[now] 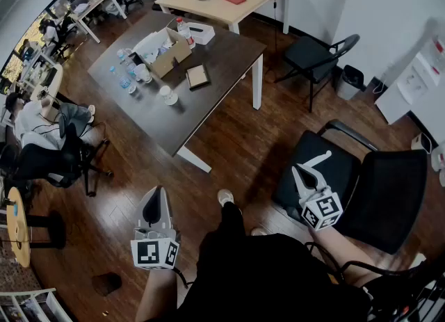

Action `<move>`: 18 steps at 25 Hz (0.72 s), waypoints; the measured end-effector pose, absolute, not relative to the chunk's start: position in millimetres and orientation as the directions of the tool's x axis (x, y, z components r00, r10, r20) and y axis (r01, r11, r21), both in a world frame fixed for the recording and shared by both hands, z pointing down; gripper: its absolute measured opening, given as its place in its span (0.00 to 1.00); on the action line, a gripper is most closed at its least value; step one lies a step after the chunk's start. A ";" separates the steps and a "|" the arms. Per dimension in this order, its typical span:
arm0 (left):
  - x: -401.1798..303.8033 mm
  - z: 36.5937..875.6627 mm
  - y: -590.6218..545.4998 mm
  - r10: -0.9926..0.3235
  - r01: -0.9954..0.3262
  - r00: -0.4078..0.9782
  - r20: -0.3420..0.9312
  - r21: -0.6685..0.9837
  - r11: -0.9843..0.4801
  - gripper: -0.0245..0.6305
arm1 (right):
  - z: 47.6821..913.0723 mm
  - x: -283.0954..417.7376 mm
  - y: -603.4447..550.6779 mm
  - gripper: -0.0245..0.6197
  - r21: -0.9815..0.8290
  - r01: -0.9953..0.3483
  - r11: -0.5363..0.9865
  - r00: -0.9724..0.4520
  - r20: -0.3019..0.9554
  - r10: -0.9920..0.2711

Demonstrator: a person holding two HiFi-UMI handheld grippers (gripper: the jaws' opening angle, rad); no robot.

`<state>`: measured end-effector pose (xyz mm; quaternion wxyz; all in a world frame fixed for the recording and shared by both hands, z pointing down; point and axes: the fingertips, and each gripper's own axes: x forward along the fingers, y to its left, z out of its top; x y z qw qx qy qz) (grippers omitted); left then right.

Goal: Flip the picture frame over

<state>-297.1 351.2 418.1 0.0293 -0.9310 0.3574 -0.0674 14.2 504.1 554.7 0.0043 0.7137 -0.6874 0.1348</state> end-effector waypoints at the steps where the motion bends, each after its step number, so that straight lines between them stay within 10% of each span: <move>1: -295.8 420.9 340.5 -0.665 -0.658 0.739 0.105 -0.099 -0.746 0.04 | 555.3 15.1 498.1 0.04 -0.171 -0.983 -0.061 0.026 0.202 -0.979; 18: -238.5 432.8 169.4 -0.556 -0.556 0.822 0.122 -0.034 -0.830 0.04 | 550.3 39.9 372.4 0.04 -0.139 -0.977 -0.163 0.121 0.271 -0.955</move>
